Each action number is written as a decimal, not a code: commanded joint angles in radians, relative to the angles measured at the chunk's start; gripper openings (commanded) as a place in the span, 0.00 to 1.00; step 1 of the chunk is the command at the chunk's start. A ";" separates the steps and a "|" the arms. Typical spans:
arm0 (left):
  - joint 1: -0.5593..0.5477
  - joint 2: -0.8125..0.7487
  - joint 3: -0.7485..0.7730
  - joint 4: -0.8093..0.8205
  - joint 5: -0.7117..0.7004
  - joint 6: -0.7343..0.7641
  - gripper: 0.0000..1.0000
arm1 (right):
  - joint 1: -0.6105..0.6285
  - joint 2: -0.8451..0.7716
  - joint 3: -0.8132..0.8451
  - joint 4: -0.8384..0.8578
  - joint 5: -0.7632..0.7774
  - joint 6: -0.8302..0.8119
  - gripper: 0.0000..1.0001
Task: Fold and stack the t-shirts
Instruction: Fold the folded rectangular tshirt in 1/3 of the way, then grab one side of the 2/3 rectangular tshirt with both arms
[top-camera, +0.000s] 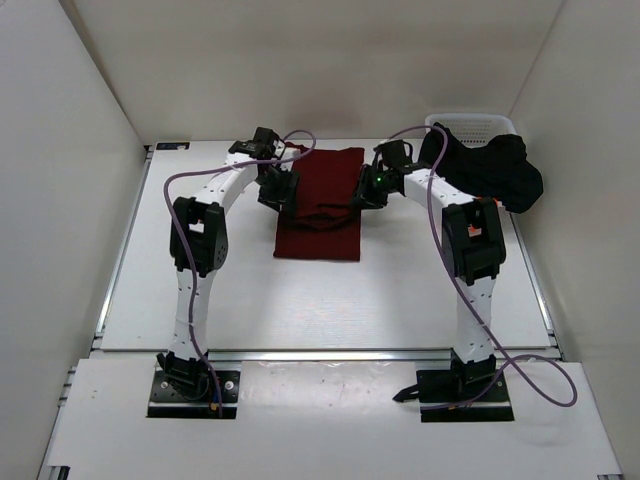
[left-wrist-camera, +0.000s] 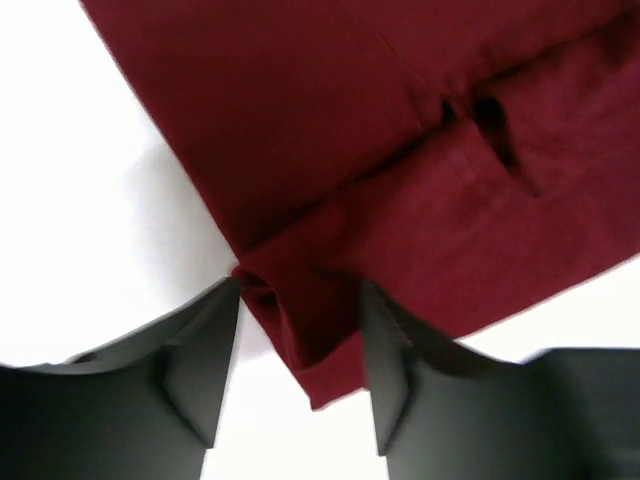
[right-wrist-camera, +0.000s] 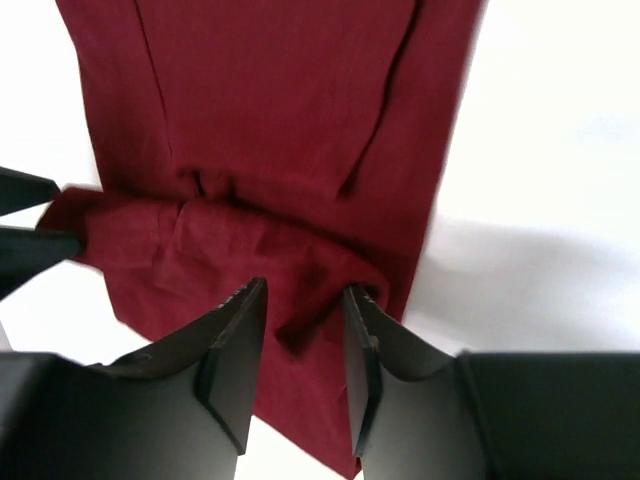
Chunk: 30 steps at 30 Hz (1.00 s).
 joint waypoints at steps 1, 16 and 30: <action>0.012 -0.019 0.073 0.040 -0.061 -0.011 0.64 | -0.035 -0.002 0.128 -0.033 0.024 -0.022 0.34; 0.151 -0.412 -0.558 0.206 -0.007 0.004 0.86 | 0.278 -0.169 -0.109 0.011 0.257 -0.227 0.03; 0.049 -0.324 -0.632 0.206 0.130 -0.079 0.86 | 0.159 0.635 1.161 -0.427 0.314 -0.307 0.00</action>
